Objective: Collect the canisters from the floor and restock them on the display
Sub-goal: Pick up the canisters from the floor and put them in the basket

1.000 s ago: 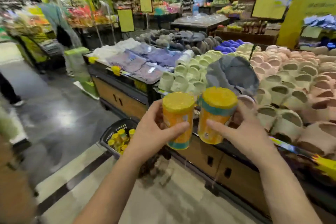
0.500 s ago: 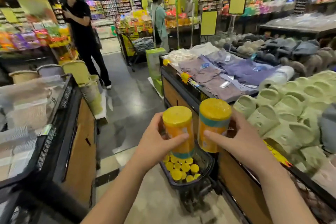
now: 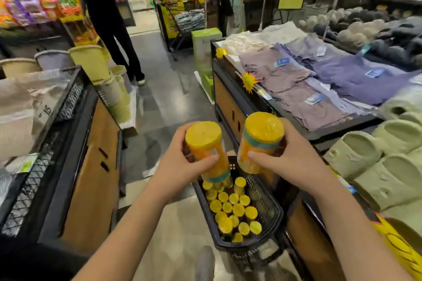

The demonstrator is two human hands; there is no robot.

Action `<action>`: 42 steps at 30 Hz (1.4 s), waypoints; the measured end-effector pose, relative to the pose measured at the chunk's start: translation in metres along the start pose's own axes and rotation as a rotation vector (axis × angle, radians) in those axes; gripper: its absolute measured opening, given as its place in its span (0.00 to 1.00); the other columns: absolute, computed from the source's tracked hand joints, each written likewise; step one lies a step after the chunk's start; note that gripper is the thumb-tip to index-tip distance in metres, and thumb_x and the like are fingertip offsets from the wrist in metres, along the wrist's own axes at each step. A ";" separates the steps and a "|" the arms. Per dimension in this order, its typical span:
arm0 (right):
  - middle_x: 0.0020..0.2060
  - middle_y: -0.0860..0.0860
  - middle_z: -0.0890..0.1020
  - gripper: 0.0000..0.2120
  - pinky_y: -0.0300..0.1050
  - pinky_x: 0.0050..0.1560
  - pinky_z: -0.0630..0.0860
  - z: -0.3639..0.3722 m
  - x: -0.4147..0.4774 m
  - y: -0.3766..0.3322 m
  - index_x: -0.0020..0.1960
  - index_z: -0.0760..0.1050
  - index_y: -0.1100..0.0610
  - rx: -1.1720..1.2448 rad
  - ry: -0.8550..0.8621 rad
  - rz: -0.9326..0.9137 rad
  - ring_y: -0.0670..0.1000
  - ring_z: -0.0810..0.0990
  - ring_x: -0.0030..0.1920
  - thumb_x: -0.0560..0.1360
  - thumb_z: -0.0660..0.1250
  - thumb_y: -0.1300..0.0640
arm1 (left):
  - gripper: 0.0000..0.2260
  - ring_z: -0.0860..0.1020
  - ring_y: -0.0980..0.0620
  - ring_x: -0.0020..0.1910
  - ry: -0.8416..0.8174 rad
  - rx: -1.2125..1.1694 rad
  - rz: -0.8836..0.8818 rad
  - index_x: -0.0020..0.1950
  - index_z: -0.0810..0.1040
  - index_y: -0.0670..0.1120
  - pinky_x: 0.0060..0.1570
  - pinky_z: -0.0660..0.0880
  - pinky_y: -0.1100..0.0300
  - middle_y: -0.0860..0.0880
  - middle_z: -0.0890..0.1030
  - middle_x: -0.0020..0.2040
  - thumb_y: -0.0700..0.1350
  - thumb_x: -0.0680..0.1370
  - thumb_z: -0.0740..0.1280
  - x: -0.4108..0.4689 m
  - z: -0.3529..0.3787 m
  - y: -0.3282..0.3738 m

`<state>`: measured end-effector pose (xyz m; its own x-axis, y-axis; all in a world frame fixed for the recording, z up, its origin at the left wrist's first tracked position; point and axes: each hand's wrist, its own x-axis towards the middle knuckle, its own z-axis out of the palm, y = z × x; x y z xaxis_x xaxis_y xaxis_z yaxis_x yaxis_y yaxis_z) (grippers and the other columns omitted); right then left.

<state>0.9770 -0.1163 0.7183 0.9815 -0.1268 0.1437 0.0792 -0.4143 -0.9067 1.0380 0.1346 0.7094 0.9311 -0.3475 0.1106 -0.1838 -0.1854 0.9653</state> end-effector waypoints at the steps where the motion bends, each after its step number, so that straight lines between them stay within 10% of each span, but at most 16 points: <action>1: 0.55 0.32 0.80 0.30 0.32 0.52 0.75 0.005 0.015 0.008 0.64 0.71 0.36 0.001 -0.006 0.013 0.35 0.79 0.56 0.67 0.82 0.48 | 0.31 0.80 0.61 0.57 -0.007 0.004 -0.005 0.68 0.70 0.60 0.50 0.77 0.68 0.63 0.80 0.56 0.43 0.72 0.79 0.017 -0.003 -0.011; 20: 0.63 0.34 0.75 0.35 0.39 0.62 0.73 0.113 0.228 0.238 0.66 0.71 0.35 -0.074 -0.079 0.316 0.37 0.74 0.64 0.64 0.83 0.43 | 0.33 0.76 0.58 0.61 -0.179 0.196 -0.272 0.64 0.70 0.64 0.58 0.77 0.55 0.60 0.75 0.61 0.58 0.64 0.81 0.238 -0.003 -0.286; 26: 0.57 0.33 0.77 0.31 0.35 0.55 0.74 0.156 0.239 0.359 0.64 0.71 0.35 -0.148 -0.163 0.342 0.36 0.76 0.59 0.67 0.82 0.47 | 0.30 0.76 0.62 0.55 -0.186 0.302 -0.382 0.61 0.69 0.62 0.51 0.76 0.62 0.61 0.76 0.56 0.50 0.65 0.79 0.238 0.040 -0.420; 33: 0.49 0.32 0.78 0.31 0.30 0.45 0.71 0.208 0.223 0.480 0.60 0.69 0.31 -0.223 -0.233 0.423 0.33 0.76 0.52 0.65 0.80 0.49 | 0.37 0.68 0.55 0.68 -0.358 0.550 -0.352 0.72 0.65 0.59 0.65 0.70 0.56 0.58 0.70 0.67 0.47 0.66 0.76 0.224 0.083 -0.562; 42: 0.52 0.33 0.76 0.34 0.25 0.45 0.72 0.237 0.203 0.543 0.65 0.66 0.34 -0.211 -0.282 0.473 0.29 0.73 0.54 0.68 0.81 0.49 | 0.33 0.66 0.43 0.69 -0.649 1.067 -0.359 0.76 0.60 0.48 0.50 0.79 0.48 0.45 0.61 0.70 0.41 0.74 0.71 0.220 0.121 -0.646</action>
<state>1.2606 -0.1538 0.1612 0.9124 -0.1085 -0.3946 -0.3865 -0.5451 -0.7439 1.3237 0.0668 0.0815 0.7140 -0.4493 -0.5370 -0.3954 -0.8917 0.2203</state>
